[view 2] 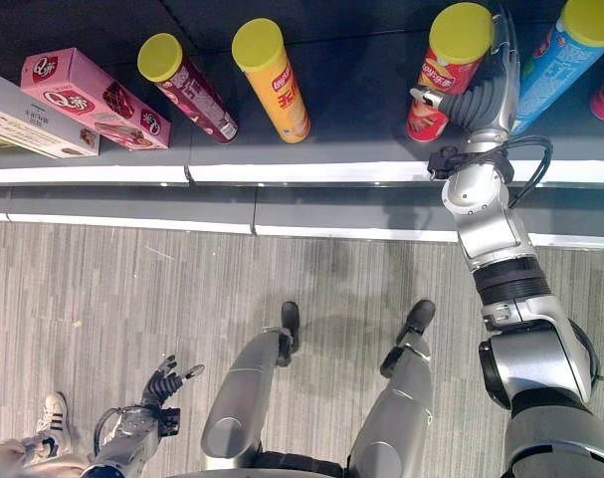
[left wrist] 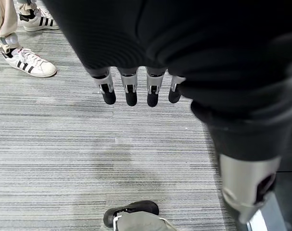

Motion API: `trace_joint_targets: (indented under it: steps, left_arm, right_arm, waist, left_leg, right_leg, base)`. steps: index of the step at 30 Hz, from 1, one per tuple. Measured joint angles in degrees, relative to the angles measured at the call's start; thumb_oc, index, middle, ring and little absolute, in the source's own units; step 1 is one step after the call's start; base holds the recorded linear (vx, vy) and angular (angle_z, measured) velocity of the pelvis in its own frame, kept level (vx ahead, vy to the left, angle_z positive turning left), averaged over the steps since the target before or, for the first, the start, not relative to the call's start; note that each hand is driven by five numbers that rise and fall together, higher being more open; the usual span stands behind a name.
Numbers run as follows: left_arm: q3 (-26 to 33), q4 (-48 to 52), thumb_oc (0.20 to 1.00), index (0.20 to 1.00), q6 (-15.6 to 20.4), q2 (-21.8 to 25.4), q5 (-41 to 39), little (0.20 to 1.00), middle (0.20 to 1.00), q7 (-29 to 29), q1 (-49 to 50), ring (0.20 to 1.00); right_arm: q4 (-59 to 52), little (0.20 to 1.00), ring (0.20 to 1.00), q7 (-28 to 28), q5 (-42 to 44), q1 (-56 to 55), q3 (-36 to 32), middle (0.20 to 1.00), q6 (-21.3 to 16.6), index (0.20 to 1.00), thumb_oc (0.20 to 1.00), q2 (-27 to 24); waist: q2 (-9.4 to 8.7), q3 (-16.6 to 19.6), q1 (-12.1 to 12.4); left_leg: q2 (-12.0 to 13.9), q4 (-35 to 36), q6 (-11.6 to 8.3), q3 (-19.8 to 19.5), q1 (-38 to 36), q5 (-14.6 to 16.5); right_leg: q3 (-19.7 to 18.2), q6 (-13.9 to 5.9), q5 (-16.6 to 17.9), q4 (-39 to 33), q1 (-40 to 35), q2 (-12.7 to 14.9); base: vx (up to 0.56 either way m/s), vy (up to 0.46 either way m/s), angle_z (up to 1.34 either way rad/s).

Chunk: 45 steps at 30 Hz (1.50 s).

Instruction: Put the goods on the table back onto the shelves and tidy them up.

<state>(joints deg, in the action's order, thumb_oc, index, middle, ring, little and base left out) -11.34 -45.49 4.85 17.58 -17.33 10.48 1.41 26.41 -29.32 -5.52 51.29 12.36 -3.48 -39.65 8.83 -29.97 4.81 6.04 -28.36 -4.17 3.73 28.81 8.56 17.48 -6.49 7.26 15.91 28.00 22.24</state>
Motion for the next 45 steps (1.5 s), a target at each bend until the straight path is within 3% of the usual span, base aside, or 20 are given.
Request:
trace_joint_targets:
  steps: [18, 27, 32, 38, 45]
  left_arm:
    - [0.1, -0.7, 1.000, 1.000, 0.0, 0.0, -0.1, 1.000, 1.000, 0.0, 0.0, 1.000]
    - [0.2, -0.7, 1.000, 1.000, -0.2, -0.1, -0.3, 1.000, 1.000, 0.2, 0.0, 1.000]
    - [0.2, -0.7, 1.000, 1.000, -0.4, -0.8, -0.3, 1.000, 1.000, 0.8, -0.3, 1.000]
    - [0.7, -0.8, 1.000, 1.000, -1.1, -2.9, -1.7, 1.000, 1.000, 0.9, -0.7, 1.000]
    - [2.8, -1.8, 1.000, 1.000, -1.2, -3.5, -1.8, 1.000, 1.000, 0.7, -0.7, 1.000]
  right_arm:
    - [-5.0, 1.000, 1.000, -0.7, -0.8, 0.4, 0.1, 1.000, 2.0, 1.000, 1.000, -1.8]
    - [-16.3, 1.000, 1.000, -5.0, -4.7, -1.5, -5.6, 1.000, 1.8, 1.000, 1.000, -1.7]
    - [-26.3, 1.000, 1.000, -5.3, -5.1, -9.3, -9.1, 1.000, 1.2, 1.000, 1.000, 0.7]
    - [-33.8, 1.000, 1.000, 1.5, 0.1, -27.0, -10.8, 1.000, -3.1, 1.000, 1.000, 7.8]
    - [-31.8, 1.000, 1.000, 6.4, 6.8, -34.0, -11.1, 1.000, -5.1, 1.000, 1.000, 9.3]
  waist:
    - [0.04, 0.0, 0.3]
    - [0.03, -0.1, 0.3]
    - [-0.47, -0.4, -0.3]
    - [-2.20, -1.3, -2.4]
    - [-4.29, -1.4, -5.3]
  left_leg:
    - [0.0, 0.5, 0.00, 0.0, 0.5, 0.0]
    - [-0.1, 0.5, 0.01, 0.0, 0.9, 0.0]
    - [0.0, 0.5, 0.01, 0.0, 1.0, 0.0]
    - [0.8, 0.4, -0.05, 0.3, 1.4, 0.0]
    - [1.6, 0.4, -0.04, 1.8, 2.3, 0.1]
  right_leg:
    - [0.2, -0.02, 0.0, -0.6, 0.4, 0.0]
    - [0.3, -0.03, 0.0, -0.7, 0.7, -0.1]
    - [0.2, -0.02, 0.0, -0.8, 0.9, -0.2]
    - [0.0, 0.05, 0.0, -0.9, 1.4, -1.0]
    - [-1.4, -0.38, 1.7, -4.1, 2.2, -2.1]
  base:
    - [0.00, 0.000, 0.00]
    - [0.00, 0.000, 0.00]
    - [0.00, 0.000, 0.00]
    - [0.00, 0.006, -0.04]
    - [-0.01, 0.004, -0.14]
